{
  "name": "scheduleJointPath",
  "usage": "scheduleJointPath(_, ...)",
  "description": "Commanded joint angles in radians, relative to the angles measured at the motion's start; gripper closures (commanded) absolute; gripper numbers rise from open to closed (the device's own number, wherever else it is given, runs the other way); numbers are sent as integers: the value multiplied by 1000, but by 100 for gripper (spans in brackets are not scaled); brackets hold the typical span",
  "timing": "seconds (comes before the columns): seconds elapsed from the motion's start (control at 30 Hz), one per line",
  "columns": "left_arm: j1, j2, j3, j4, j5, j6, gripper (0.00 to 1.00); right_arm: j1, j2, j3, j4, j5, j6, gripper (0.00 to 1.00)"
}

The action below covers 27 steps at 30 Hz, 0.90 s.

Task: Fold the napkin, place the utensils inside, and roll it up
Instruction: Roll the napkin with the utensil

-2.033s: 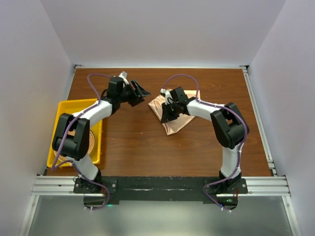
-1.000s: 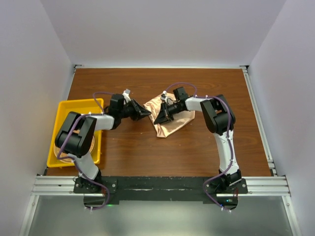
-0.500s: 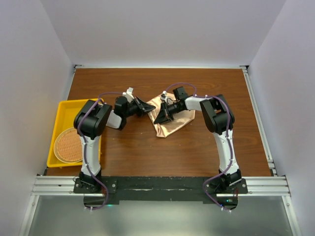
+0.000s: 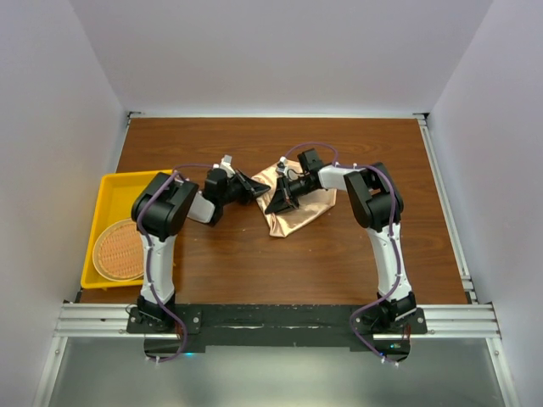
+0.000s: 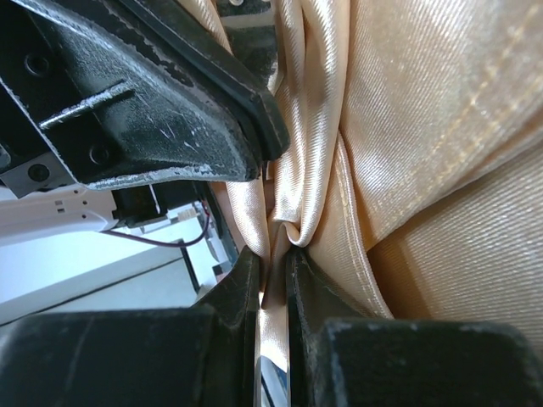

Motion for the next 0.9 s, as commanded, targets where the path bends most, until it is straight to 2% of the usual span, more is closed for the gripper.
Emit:
scheduleJointPath(0.0, -9, 53, -12, -221, -109, 27, 100, -12, 26, 26, -131, 124, -36, 91)
scheduleJointPath(0.1, -15, 48, 28, -306, -134, 33, 100, -10, 12, 63, -208, 169, -89, 82)
scheduleJointPath(0.13, -17, 47, 32, -320, -142, 32, 100, -12, 10, 87, -231, 180, -105, 74)
scheduleJointPath(0.27, -26, 48, 64, -375, -155, 48, 100, -10, -10, 164, -346, 256, -197, 57)
scheduleJointPath(0.33, -27, 47, 69, -383, -160, 58, 100, -10, -30, 196, -401, 299, -218, 52)
scheduleJointPath(0.4, -29, 48, 72, -389, -163, 55, 100, -9, -59, 216, -452, 351, -251, 40)
scheduleJointPath(0.53, -30, 50, 83, -409, -166, 58, 100, 0, -120, 239, -506, 446, -293, 26)
scheduleJointPath(0.57, -32, 48, 86, -413, -166, 59, 100, 5, -135, 238, -521, 474, -313, 20)
scheduleJointPath(0.8, -30, 54, 101, -435, -163, 65, 100, 72, -329, 102, -442, 707, -416, 2)
scheduleJointPath(0.87, -30, 57, 104, -439, -157, 64, 100, 118, -381, 48, -416, 834, -482, 2)
